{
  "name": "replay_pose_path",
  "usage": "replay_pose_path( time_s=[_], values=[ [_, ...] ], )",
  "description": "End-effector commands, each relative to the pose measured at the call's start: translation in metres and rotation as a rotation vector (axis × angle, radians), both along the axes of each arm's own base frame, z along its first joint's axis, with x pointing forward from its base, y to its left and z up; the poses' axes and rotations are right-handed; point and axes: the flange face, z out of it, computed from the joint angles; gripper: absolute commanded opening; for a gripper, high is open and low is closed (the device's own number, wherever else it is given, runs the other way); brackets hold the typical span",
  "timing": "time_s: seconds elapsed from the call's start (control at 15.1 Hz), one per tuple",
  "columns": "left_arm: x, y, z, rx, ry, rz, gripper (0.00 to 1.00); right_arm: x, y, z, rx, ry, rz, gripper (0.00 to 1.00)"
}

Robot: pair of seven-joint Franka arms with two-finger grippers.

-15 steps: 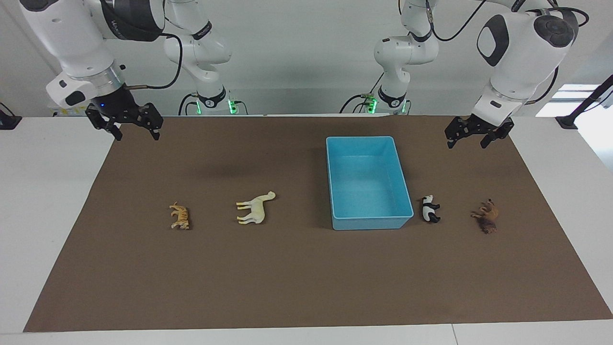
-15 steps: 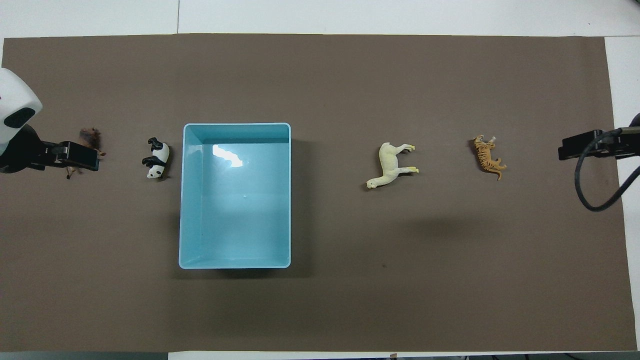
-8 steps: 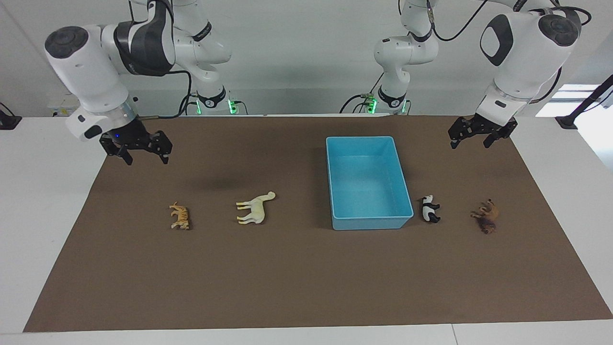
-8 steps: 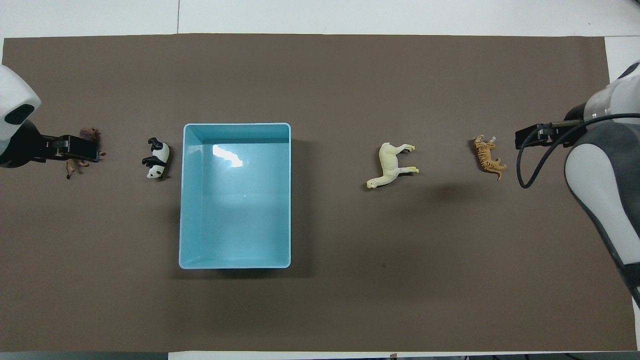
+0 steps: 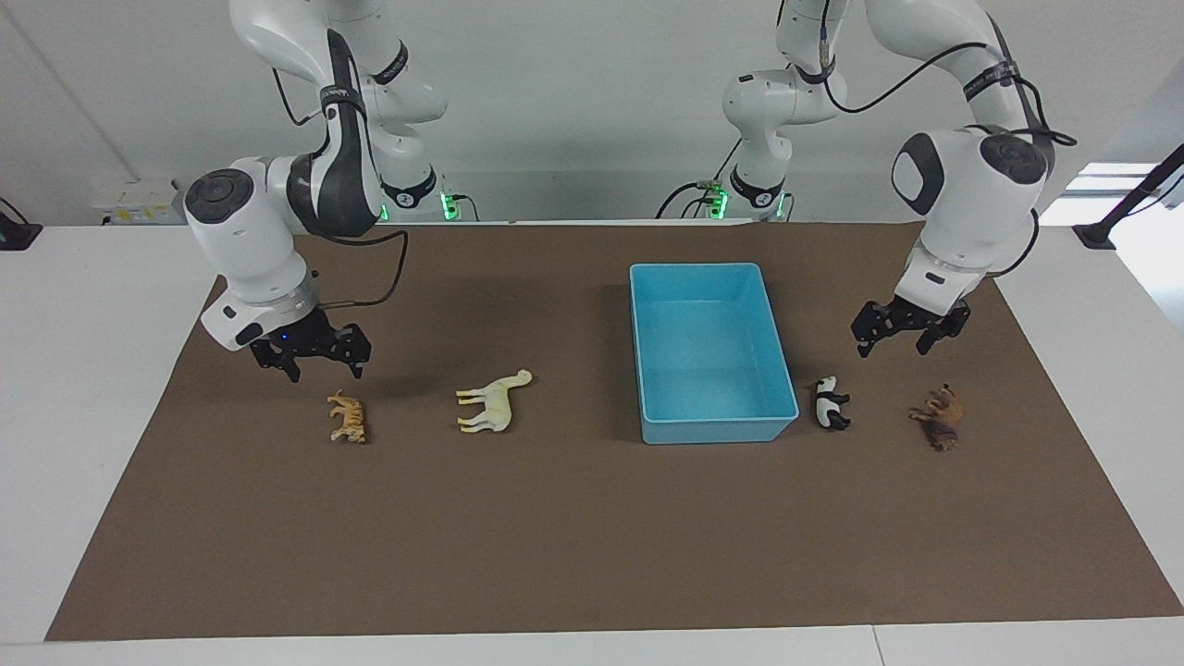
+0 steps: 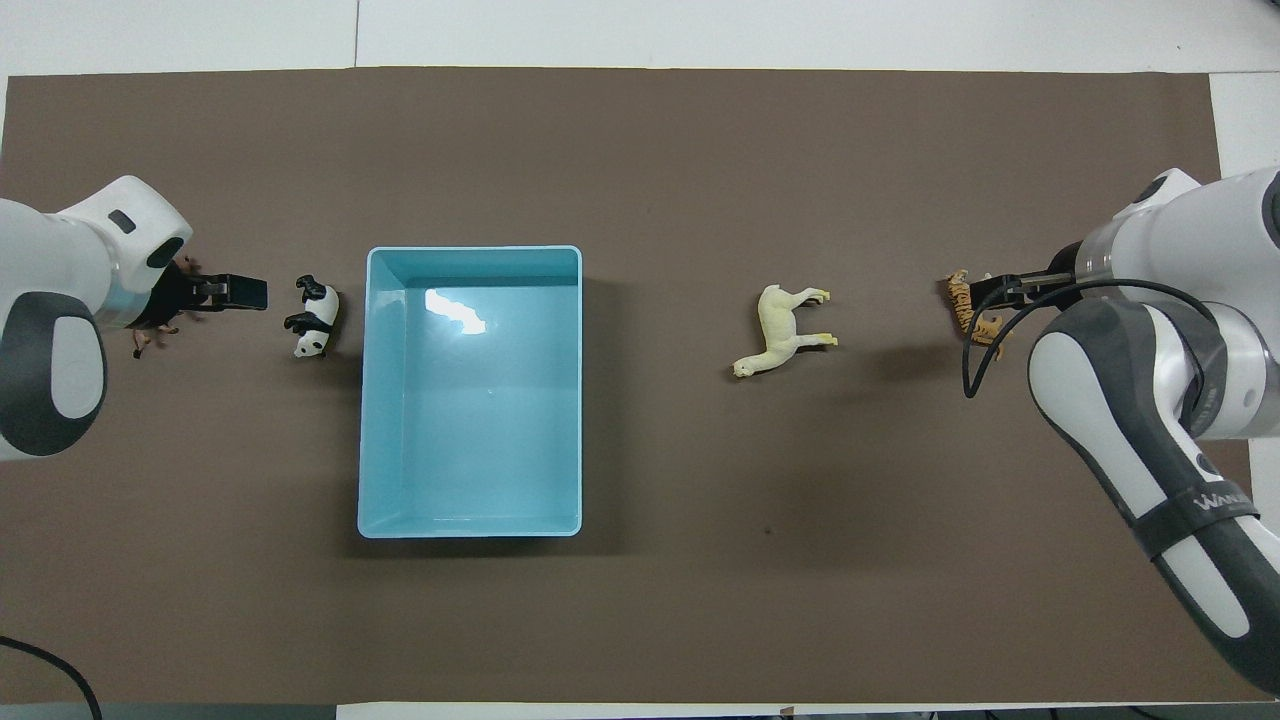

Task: Put all toys into storage box
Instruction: 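Reach the left gripper to the panda while the right gripper reaches the tiger, then grasp the panda with the left gripper while the right gripper grasps the tiger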

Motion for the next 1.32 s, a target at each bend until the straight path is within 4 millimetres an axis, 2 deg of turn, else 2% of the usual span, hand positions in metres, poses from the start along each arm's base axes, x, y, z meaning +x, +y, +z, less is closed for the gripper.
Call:
replay_pose_path(
  time_s=[0.0,0.13,0.2,0.33,0.59,0.79,0.92,0.99,1.06,1.25],
  values=[
    [0.003,-0.004,-0.027,-0.005,-0.019,-0.007,1.00,-0.007,-0.001,-0.023,-0.010,-0.044,0.018,1.00],
    [-0.004,-0.010,-0.050,-0.006,-0.022,-0.017,1.00,-0.005,-0.001,-0.033,-0.013,-0.043,0.025,1.00],
    [-0.006,-0.018,-0.067,-0.007,-0.005,-0.031,1.00,-0.003,0.000,-0.032,-0.015,-0.061,0.030,1.00],
    [-0.006,-0.023,-0.084,-0.009,0.019,-0.034,1.00,-0.002,0.009,-0.041,-0.018,-0.056,0.073,1.00],
    [-0.007,-0.034,-0.103,-0.009,0.052,-0.049,1.00,0.008,0.005,-0.079,-0.022,-0.068,0.095,1.00],
    [-0.007,-0.035,-0.110,-0.010,0.061,-0.045,1.00,0.010,-0.001,-0.093,-0.024,-0.068,0.094,1.00],
    [-0.006,-0.035,-0.110,-0.012,0.059,-0.022,0.76,0.012,-0.001,-0.096,-0.024,-0.078,0.093,1.00],
    [-0.005,-0.036,-0.110,-0.014,0.058,-0.019,0.55,0.012,0.000,-0.096,-0.025,-0.083,0.095,1.00],
    [-0.003,-0.035,-0.109,-0.015,0.056,-0.018,0.42,0.012,-0.001,-0.098,-0.025,-0.081,0.092,1.00],
    [0.001,-0.030,-0.106,-0.021,0.055,-0.006,0.24,0.011,-0.001,-0.101,-0.024,-0.080,0.090,0.96]
  ],
)
